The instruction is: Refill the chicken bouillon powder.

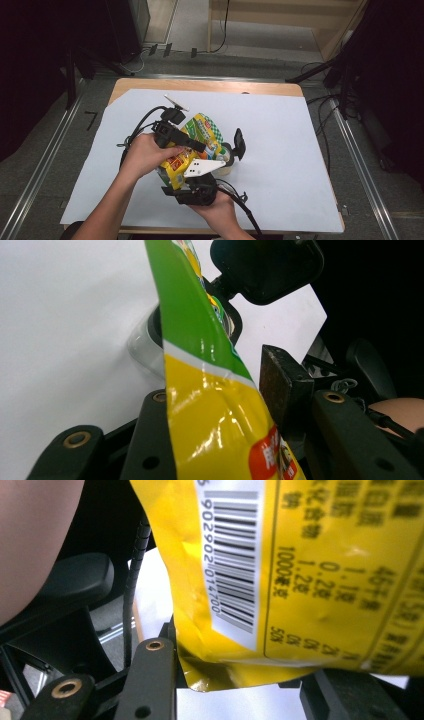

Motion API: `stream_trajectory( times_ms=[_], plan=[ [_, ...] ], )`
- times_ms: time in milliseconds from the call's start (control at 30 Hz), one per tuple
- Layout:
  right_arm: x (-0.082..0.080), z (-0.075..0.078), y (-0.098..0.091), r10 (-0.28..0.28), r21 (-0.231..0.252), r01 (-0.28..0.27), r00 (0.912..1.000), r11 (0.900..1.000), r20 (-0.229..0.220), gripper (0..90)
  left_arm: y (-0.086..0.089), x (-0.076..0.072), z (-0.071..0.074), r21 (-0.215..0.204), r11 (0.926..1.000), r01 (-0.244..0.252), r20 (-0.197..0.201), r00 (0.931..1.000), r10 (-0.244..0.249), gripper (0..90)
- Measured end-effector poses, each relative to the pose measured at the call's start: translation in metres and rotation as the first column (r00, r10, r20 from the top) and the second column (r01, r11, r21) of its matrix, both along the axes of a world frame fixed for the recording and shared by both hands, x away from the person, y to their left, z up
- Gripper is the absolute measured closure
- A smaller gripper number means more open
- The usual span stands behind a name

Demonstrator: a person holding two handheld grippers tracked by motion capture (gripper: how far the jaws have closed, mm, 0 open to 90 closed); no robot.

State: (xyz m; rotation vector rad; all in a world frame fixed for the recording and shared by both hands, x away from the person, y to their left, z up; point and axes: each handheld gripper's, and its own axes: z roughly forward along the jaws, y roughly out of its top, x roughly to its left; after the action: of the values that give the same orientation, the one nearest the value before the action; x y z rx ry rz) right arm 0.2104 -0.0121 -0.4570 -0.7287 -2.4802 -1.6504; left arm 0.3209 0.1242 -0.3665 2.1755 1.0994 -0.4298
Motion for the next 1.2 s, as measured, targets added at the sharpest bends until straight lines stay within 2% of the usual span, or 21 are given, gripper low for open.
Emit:
stream_trajectory(
  times_ms=[167, 333, 433, 533, 633, 700, 833, 900, 933, 967, 1000, 1033, 1200],
  plan=[
    [0.0, 0.0, 0.0, -0.005, 0.002, 0.005, 1.0, 1.0, 0.004, 63.6, 0.002, -0.001, 0.003, 0.008, 0.9999, -0.007, 0.003, 1.0, 0.007, 63.8],
    [-0.002, 0.001, 0.003, 0.002, -0.023, -0.001, 0.9997, 0.9997, 0.024, 63.1, 0.0, -0.003, 0.002, 0.051, 0.9987, 0.002, 0.022, 0.9998, -0.003, 78.2],
    [-0.004, 0.0, 0.005, 0.01, -0.029, -0.009, 0.9998, 0.9995, 0.018, 62.5, -0.002, -0.003, 0.002, 0.071, 0.9974, 0.007, 0.029, 0.9996, -0.009, 82.0],
    [-0.004, 0.0, 0.005, 0.024, -0.04, -0.023, 0.9992, 0.9989, 0.033, 60.7, -0.002, -0.003, 0.002, 0.076, 0.9971, 0.005, 0.033, 0.9994, -0.007, 83.8],
    [-0.007, 0.002, 0.01, 0.057, -0.102, -0.048, 0.9949, 0.9936, 0.084, 55.4, -0.004, -0.005, 0.002, 0.111, 0.9938, -0.001, 0.051, 0.9987, -0.004, 85.8],
    [-0.01, 0.002, 0.012, 0.063, -0.137, -0.045, 0.9902, 0.9895, 0.125, 58.1, -0.005, -0.005, 0.002, 0.108, 0.9941, 0.008, 0.044, 0.9989, -0.013, 86.2],
    [-0.01, 0.003, 0.011, 0.053, -0.138, -0.034, 0.9897, 0.9899, 0.133, 60.4, -0.005, -0.005, 0.003, 0.087, 0.9962, -0.007, 0.046, 0.9989, 0.003, 84.3],
    [-0.009, 0.003, 0.009, 0.043, -0.114, -0.03, 0.9924, 0.9931, 0.115, 60.7, -0.003, -0.003, 0.004, 0.048, 0.9988, -0.011, 0.03, 0.9995, 0.009, 75.4],
    [-0.009, 0.003, 0.009, 0.043, -0.114, -0.03, 0.9924, 0.9931, 0.115, 60.7, -0.003, -0.003, 0.004, 0.048, 0.9988, -0.011, 0.03, 0.9995, 0.009, 73.3],
    [-0.009, 0.005, 0.008, 0.044, -0.09, -0.035, 0.9943, 0.9953, 0.097, 60.7, -0.002, -0.003, 0.005, 0.035, 0.9992, -0.018, 0.022, 0.9996, 0.017, 71.3],
    [-0.009, 0.005, 0.008, 0.044, -0.09, -0.035, 0.9943, 0.9953, 0.097, 60.7, -0.002, -0.003, 0.005, 0.035, 0.9992, -0.018, 0.022, 0.9996, 0.017, 70.2],
    [-0.008, 0.006, 0.006, 0.038, -0.065, -0.032, 0.9955, 0.9973, 0.086, 60.7, 0.0, -0.002, 0.006, 0.031, 0.999, -0.032, 0.024, 0.9992, 0.031, 70.4],
    [-0.007, 0.007, 0.005, 0.037, -0.056, -0.033, 0.9962, 0.9979, 0.078, 60.7, 0.0, -0.003, 0.007, 0.031, 0.999, -0.031, 0.022, 0.9993, 0.03, 70.6]
  ],
)
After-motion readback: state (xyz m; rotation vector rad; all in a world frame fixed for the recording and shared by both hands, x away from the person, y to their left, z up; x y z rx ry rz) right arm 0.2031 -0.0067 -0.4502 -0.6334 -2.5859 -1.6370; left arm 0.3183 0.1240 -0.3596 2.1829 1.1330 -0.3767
